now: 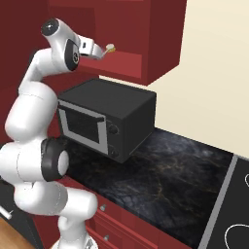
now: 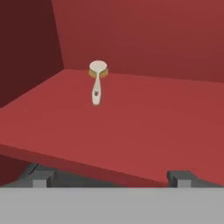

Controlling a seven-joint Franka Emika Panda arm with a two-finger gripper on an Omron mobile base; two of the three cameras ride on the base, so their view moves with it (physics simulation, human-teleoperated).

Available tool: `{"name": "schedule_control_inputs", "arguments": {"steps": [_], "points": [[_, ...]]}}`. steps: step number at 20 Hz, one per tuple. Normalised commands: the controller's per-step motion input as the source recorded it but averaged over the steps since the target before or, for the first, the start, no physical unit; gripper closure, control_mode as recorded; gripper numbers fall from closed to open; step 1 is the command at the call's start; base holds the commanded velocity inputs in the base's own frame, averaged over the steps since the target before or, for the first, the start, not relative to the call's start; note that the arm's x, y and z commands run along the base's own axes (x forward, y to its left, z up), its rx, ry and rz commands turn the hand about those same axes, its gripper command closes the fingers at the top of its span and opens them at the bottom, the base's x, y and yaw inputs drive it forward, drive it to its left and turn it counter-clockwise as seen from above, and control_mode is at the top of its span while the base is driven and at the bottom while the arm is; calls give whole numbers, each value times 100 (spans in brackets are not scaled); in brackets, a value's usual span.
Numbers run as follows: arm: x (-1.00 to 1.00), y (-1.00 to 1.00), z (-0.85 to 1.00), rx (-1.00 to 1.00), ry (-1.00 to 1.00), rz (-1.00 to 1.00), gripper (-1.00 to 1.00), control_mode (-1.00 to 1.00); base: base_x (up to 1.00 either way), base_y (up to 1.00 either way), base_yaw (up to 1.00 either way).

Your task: Pick up the dish brush and sponge from the sink, and place them back in the cabinet, and close the cabinet door.

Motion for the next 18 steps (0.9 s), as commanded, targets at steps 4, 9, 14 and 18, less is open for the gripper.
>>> {"name": "schedule_control_inputs", "arguments": {"steps": [4,9,14,18], "points": [[-84,0,0,1,14,-1,-100,-100,0,0,0],[-86,0,0,1,17,-2,-100,-100,0,0,0],[-78,0,-5,3,16,0,-100,-100,0,0,0],[-76,0,0,5,19,0,-100,-100,0,0,0]]}}
